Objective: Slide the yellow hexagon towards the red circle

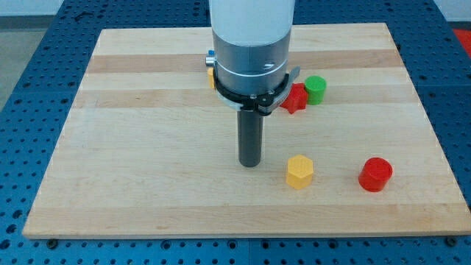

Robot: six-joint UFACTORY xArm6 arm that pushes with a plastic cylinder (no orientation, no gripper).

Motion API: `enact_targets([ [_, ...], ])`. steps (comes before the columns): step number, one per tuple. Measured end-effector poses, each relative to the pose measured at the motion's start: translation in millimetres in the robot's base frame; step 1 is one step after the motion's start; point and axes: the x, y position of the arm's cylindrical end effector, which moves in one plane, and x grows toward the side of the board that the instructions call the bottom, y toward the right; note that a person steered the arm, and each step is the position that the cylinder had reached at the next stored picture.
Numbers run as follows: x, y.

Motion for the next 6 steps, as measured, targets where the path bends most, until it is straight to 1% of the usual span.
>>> enact_targets([
  [1, 0.0, 13.3],
  [4, 24.9, 79.1],
  [5, 25.2, 100.8],
  [6, 25.2, 106.0],
])
